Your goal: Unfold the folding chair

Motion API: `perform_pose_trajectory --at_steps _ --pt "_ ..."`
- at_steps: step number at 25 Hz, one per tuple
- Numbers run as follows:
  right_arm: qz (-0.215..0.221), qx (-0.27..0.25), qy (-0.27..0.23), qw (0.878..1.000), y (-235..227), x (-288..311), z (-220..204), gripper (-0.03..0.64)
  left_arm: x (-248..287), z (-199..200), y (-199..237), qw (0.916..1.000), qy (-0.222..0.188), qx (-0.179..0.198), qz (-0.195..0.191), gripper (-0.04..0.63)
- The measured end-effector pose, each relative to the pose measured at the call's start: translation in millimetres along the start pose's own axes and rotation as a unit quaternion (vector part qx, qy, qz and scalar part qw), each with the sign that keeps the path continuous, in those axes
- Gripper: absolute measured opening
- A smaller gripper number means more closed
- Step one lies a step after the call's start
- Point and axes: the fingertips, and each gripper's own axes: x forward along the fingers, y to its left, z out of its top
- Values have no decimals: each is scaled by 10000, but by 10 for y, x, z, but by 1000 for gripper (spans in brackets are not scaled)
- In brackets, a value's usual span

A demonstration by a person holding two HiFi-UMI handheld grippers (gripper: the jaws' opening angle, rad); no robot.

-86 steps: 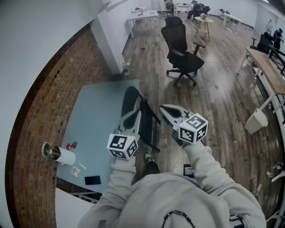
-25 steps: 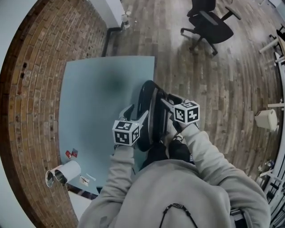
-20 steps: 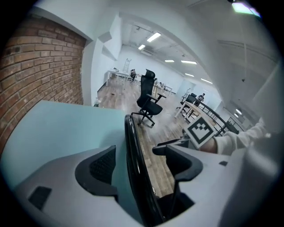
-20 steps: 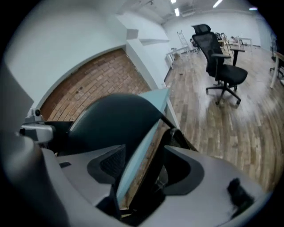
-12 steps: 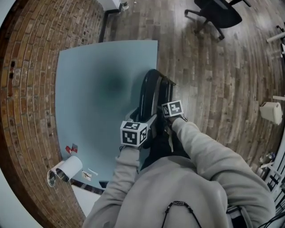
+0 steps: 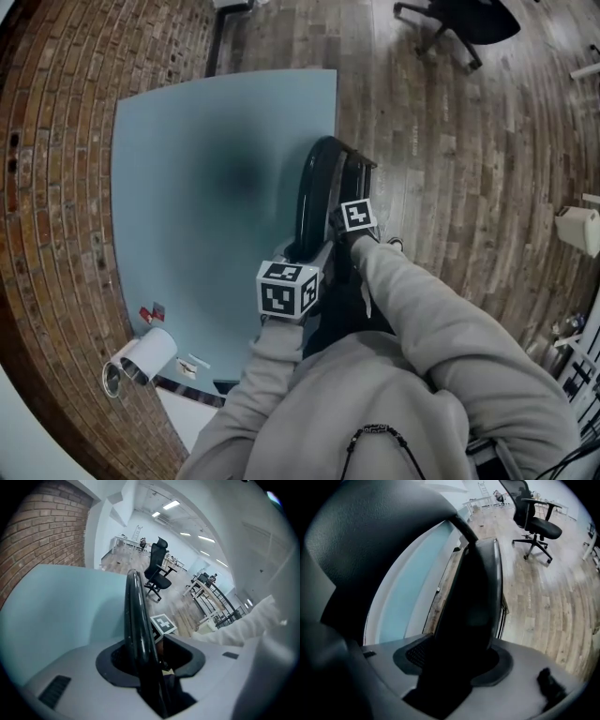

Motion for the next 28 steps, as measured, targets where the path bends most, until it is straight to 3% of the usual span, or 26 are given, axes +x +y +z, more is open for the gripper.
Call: perform_pose_trajectory --at_steps 1,4,12,15,21,28 --pt "56 -81 -11 10000 10 20 7 236 -7 2 34 9999 -35 -104 78 160" --pt "98 -108 28 9999 7 10 -15 218 -30 -1 113 9986 -97 -519 31 78" --pt "111 -303 209 9993 -275 -245 -156 199 26 13 -58 9970 -196 -728 -156 80" --pt "192 -142 429 9988 -550 -499 -333 179 92 2 -206 9966 -209 -775 -203 81" --pt "896 393 224 9950 -1408 -920 -593 150 292 -16 -488 9964 -206 -784 -259 81" --pt "1913 610 -21 9796 -2580 -1282 -975 150 705 -106 -1009 9967 -212 -722 -291 80"
